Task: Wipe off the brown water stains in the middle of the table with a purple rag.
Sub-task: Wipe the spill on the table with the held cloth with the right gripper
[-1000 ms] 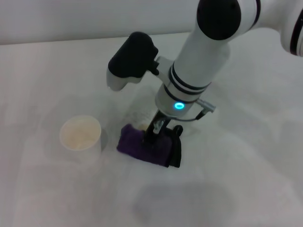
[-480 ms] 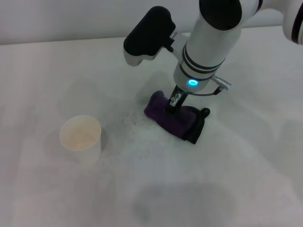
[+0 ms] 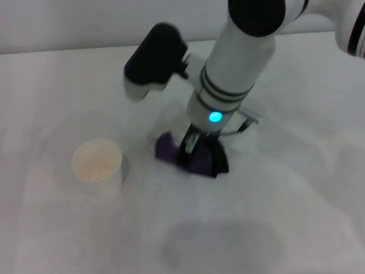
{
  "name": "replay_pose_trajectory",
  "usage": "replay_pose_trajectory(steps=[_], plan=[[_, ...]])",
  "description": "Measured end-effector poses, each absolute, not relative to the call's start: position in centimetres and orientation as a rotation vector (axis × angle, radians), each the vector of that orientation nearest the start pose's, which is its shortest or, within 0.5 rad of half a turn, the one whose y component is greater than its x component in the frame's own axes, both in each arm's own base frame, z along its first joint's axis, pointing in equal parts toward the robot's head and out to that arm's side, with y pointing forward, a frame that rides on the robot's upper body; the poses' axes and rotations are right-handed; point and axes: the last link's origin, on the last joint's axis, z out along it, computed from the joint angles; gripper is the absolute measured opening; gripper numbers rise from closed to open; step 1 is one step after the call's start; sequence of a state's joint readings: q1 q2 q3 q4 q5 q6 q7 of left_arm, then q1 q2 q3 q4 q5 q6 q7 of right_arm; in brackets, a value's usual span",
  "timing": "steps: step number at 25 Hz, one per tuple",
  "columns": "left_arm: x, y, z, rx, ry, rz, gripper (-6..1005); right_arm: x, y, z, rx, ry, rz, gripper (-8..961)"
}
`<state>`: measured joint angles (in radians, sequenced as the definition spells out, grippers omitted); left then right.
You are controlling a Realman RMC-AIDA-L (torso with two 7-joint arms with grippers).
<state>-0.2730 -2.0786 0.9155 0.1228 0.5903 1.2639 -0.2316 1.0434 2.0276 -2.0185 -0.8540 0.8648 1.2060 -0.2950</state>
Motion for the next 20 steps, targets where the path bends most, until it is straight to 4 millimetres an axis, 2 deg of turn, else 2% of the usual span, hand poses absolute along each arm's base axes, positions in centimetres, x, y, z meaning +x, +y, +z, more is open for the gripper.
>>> replay_pose_trajectory(steps=[5, 12, 15, 20], plan=[[-38.3, 27.6, 2.4, -1.556, -0.493, -0.567, 878, 11.8, 34.3, -12.7, -2.809, 0.685, -0.841, 89], [-38.6, 27.3, 2.4, -1.554, -0.499, -0.561, 878, 10.9, 32.9, -13.0, -2.924, 0.671, -0.836, 89], [-38.7, 27.1, 2.4, -1.552, -0.503, -0.557, 878, 10.5, 33.5, -12.9, -2.903, 0.659, -0.806, 90], [-38.8, 27.0, 2.4, -1.548, -0.506, -0.555, 878, 10.8, 36.4, -11.7, -2.753, 0.675, -0.759, 89]])
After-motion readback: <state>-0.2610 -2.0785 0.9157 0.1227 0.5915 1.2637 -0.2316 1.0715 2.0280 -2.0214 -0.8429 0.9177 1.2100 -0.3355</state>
